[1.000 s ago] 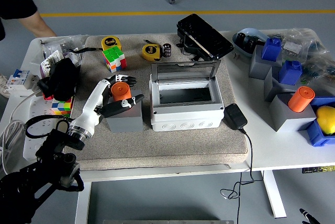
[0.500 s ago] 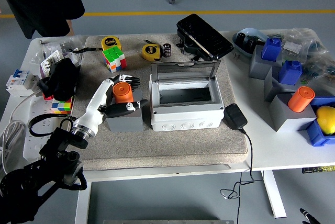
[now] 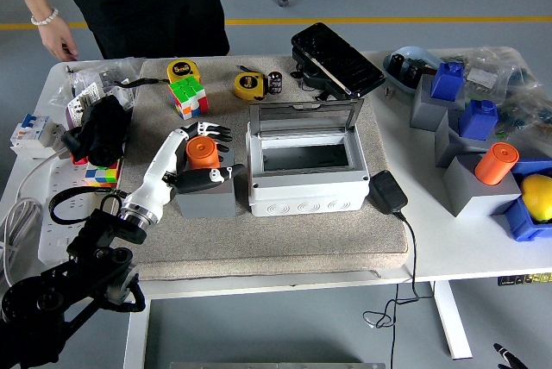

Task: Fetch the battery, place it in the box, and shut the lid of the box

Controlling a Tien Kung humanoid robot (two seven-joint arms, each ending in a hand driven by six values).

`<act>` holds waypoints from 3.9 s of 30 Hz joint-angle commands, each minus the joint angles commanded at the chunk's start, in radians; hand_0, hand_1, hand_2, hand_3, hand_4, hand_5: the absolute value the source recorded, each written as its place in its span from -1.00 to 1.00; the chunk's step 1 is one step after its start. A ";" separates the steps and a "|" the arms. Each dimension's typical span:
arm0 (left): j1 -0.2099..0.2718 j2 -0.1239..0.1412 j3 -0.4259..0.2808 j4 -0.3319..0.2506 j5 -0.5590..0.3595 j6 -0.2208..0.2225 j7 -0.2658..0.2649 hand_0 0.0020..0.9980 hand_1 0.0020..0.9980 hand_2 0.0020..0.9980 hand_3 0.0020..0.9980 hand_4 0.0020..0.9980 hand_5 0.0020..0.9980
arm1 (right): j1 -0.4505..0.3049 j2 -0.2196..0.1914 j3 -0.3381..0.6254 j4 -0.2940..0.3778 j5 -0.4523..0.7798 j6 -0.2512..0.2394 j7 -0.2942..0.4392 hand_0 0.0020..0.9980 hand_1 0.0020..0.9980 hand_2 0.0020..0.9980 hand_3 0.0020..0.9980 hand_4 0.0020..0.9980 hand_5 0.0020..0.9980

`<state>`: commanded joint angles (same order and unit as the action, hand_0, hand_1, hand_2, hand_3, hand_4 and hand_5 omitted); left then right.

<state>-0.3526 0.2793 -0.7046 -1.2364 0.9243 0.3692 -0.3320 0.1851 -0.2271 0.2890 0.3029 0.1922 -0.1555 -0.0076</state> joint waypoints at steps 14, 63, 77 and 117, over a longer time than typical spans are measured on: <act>-0.020 -0.008 0.022 0.017 -0.024 0.001 -0.014 -0.32 -0.11 -0.03 0.10 0.73 -1.00 | -0.001 0.001 -0.001 -0.001 0.002 -0.001 0.001 0.17 0.28 0.33 0.15 0.88 0.00; -0.137 0.012 0.033 -0.278 0.374 -0.087 0.305 -0.71 -0.55 -0.43 -0.49 -0.79 -1.00 | 0.001 -0.001 -0.010 -0.002 0.006 -0.005 0.003 0.16 0.28 0.32 0.15 0.88 0.00; -0.385 -0.086 0.241 -0.174 0.639 -0.206 0.575 -0.72 -0.60 -0.48 -0.52 -0.93 -1.00 | 0.001 -0.001 -0.022 0.000 0.011 -0.012 0.003 0.16 0.28 0.32 0.15 0.87 -0.01; -0.607 -0.278 0.343 0.129 0.607 -0.296 0.708 -0.57 -0.27 -0.17 -0.06 0.26 -1.00 | 0.010 -0.010 -0.041 0.006 0.020 -0.019 0.005 0.17 0.28 0.32 0.15 0.88 -0.01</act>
<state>-0.9597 0.0008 -0.3614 -1.1077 1.5316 0.0727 0.3756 0.1948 -0.2373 0.2478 0.3089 0.2122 -0.1742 -0.0028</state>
